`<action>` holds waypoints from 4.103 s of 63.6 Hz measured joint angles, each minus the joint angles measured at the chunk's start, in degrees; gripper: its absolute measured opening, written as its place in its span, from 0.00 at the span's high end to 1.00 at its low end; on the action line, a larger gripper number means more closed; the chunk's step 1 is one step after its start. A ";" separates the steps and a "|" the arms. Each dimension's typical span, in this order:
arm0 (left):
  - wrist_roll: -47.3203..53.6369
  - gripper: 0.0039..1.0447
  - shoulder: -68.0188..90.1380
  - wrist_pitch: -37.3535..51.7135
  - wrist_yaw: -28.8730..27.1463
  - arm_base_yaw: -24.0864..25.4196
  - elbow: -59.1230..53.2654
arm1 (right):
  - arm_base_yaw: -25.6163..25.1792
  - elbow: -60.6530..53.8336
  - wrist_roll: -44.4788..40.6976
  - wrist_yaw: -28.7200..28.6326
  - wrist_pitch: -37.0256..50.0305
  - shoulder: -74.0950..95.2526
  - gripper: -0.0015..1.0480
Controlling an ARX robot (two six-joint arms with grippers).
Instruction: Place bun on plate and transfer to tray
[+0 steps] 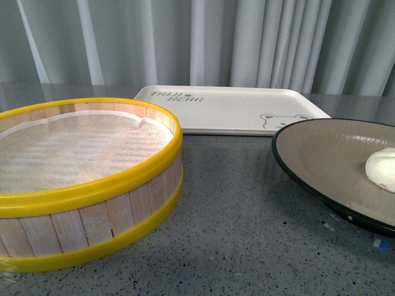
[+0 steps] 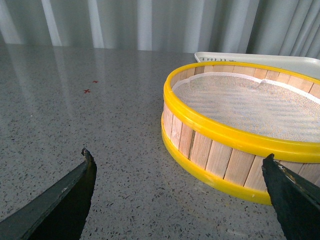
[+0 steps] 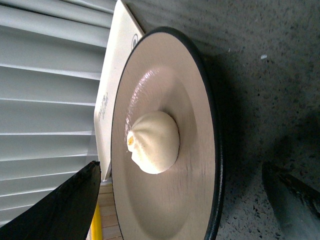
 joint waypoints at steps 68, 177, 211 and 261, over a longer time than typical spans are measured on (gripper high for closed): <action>0.00 0.06 0.00 0.00 0.00 0.00 0.00 | 4.48 -2.12 6.93 0.09 1.88 1.64 0.97; 0.00 0.06 0.00 0.02 0.00 0.00 0.00 | 20.28 52.83 10.73 17.86 7.13 58.47 0.97; 0.00 0.06 0.00 0.02 0.00 0.00 0.00 | 19.74 52.15 11.04 18.38 8.46 60.78 0.97; 0.00 0.06 0.00 0.00 0.00 0.00 0.00 | 21.20 42.01 15.17 16.28 13.57 51.41 0.08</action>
